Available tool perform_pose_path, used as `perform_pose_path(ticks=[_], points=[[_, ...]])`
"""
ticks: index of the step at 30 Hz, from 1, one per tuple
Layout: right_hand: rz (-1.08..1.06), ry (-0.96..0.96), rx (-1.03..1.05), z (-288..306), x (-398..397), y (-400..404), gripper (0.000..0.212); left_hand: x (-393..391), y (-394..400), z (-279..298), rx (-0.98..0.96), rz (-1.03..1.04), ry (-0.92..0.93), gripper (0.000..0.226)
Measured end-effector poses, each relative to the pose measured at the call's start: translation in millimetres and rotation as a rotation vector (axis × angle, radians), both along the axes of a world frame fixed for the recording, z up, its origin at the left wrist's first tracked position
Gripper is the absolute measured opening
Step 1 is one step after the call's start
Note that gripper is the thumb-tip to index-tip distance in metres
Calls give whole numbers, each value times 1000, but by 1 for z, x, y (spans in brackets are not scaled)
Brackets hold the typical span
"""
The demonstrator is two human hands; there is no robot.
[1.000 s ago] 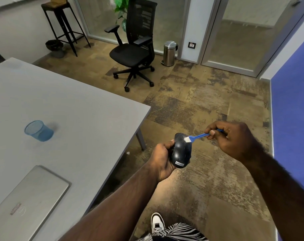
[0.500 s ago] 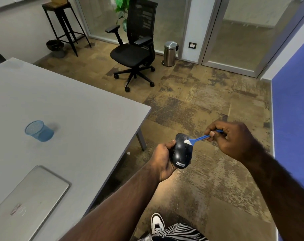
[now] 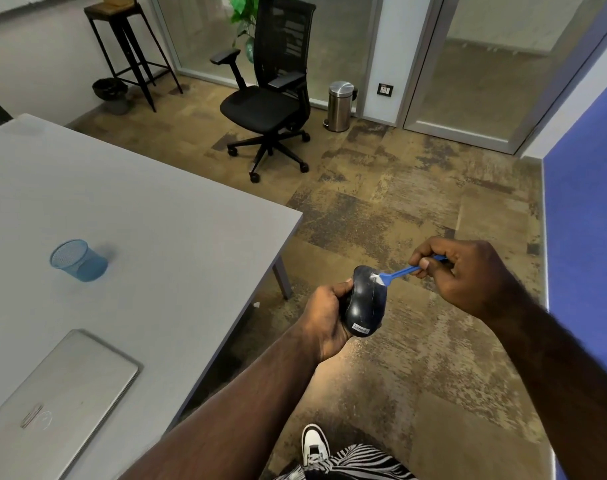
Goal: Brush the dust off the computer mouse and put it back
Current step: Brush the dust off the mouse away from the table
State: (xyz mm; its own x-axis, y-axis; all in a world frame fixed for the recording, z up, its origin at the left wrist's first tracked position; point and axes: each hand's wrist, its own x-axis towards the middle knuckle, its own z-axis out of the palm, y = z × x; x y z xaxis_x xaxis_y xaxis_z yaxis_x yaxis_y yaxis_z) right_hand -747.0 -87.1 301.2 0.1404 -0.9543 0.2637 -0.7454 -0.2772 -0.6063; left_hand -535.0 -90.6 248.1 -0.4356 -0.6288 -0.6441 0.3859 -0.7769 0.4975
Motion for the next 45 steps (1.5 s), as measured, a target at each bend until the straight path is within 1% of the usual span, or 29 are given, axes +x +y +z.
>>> perform_pose_path(ticks=[3, 7, 12, 15, 18, 19, 23, 24, 29, 31, 34, 36, 38, 39, 41, 43, 45], points=[[-57, 9, -7, 0, -2, -3, 25, -1, 0, -1, 6, -8, 2, 45], [31, 15, -2, 4, 2, -1, 32, -2, -2, -2, -18, -18, -22, 44], [-60, 15, -13, 3, 2, -4, 25, -1, -2, -4, -18, -26, -5, 41], [48, 43, 22, 4, 6, 0, 23, -1, -3, -6, -26, -18, -15, 39], [160, 34, 58, 5, 7, 5, 25, 0, -2, -8, -17, -9, -25, 38], [161, 29, 59, 5, 6, 5, 26, 0, -2, -8, -14, -1, -21, 38], [33, 30, -6, -2, 5, 5, 24, 2, -4, -8, 11, 39, 35, 41], [33, 30, -11, -2, 5, 7, 25, 1, -5, -7, 15, 46, 45, 42], [181, 2, 47, -3, 7, 21, 28, 1, -7, -9, 46, 96, 69, 41], [150, -7, 36, -7, 9, 23, 29, 0, -7, -11, 49, 89, 63, 40], [92, -47, -41, -13, 12, 25, 31, 0, -10, -10, 46, 93, 63, 41], [131, -52, -28, -17, 15, 29, 28, 1, -11, -9, 48, 113, 71, 40], [182, -18, 18, -21, 19, 34, 23, 1, -11, -9, 45, 117, 76, 38], [175, -12, 12, -22, 21, 35, 23, 1, -11, -9, 41, 112, 78, 38], [95, -45, -49, -23, 20, 33, 27, 1, -11, -8, 37, 95, 81, 42], [19, -69, -118, -21, 17, 30, 26, 2, -11, -8, 27, 81, 82, 44], [39, -59, -124, -19, 16, 30, 25, 3, -10, -7, 14, 75, 95, 42]])
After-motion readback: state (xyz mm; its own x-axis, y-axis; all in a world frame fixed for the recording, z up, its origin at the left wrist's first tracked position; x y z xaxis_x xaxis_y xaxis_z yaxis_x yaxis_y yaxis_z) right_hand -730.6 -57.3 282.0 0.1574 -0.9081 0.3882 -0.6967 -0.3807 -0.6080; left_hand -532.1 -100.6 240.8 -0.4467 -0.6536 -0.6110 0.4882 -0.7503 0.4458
